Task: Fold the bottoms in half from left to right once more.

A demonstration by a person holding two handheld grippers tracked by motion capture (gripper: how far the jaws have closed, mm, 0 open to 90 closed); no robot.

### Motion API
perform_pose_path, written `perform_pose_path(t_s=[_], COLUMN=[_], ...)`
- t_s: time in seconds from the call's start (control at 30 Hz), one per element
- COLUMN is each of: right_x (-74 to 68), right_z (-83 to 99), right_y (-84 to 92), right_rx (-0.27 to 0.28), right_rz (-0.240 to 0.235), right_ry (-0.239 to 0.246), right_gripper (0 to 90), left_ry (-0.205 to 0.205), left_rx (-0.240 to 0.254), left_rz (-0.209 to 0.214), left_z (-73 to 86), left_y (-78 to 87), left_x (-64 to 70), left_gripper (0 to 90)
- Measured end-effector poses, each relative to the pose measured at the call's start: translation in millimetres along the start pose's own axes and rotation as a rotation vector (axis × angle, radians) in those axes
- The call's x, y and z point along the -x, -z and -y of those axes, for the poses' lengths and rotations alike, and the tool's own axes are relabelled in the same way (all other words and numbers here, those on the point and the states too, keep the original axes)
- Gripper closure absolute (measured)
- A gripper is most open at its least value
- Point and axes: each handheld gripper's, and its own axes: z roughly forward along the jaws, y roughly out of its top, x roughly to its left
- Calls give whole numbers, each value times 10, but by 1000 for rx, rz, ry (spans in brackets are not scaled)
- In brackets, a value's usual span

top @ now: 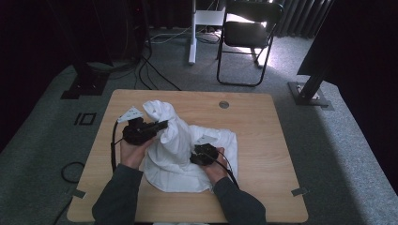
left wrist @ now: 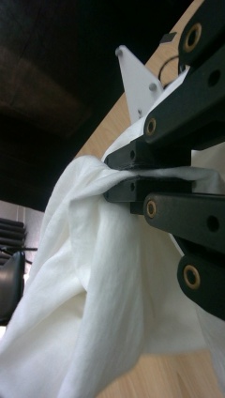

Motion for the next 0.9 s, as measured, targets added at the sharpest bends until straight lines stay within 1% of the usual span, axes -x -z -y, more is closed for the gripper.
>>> perform_pose_path(t_s=[0.07,0.1,0.13,0.17,0.23,0.27,0.3,0.33,0.4,0.43,0.47,0.5,0.53,0.57,0.6,0.7,0.77,0.8,0.83,0.87,0.9], right_x=[12,18,23,38,90,132,182,250,322,338,337,317,281,251,230,186,141,119,96,96,86], right_z=[-27,-42,-58,-68,-59,-38,-7,49,158,221,272,306,314,302,279,226,187,164,138,138,86], right_y=[5,41,107,221,404,496,559,589,552,504,447,394,357,333,310,205,120,86,57,57,45], right_rx=[6,7,13,45,99,113,105,75,23,-7,-34,-47,-51,-48,-49,-42,-28,-27,-29,-29,-48], right_rz=[-58,-78,-89,-92,-67,-36,8,44,58,69,65,57,65,73,68,42,11,-5,-24,-24,-93], right_ry=[7,18,22,21,21,10,-4,-29,-51,-57,-66,-68,-63,-54,-50,-64,-72,-65,-48,-48,-10], right_gripper=[468,443,431,417,409,408,400,386,379,380,380,389,394,400,405,413,415,411,400,400,354], left_ry=[-3,-5,-7,-7,-8,-10,-13,-15,-16,-18,-20,-23,-27,-31,-37,-49,-59,-59,-66,-72,-84], left_rx=[-3,-3,-1,-1,-4,-8,-8,-8,-7,-7,-8,-11,-14,-18,-22,-29,-39,-39,-47,-53,-66], left_rz=[1,2,6,7,5,5,5,6,12,16,22,24,26,28,31,41,45,45,42,40,34], left_z=[-5,-5,-5,-6,-6,-4,-2,-2,-4,-6,-9,-13,-19,-26,-35,-57,-58,-58,-55,-47,-31], left_y=[-22,-26,-26,-26,-29,-31,-37,-40,-58,-71,-86,-104,-123,-142,-161,-214,-258,-258,-279,-299,-331], left_x=[10,12,12,12,13,17,27,33,53,64,76,90,105,121,137,183,218,218,232,246,261], left_gripper=[871,871,871,871,871,871,871,871,871,871,871,871,871,870,871,870,870,870,870,870,870])
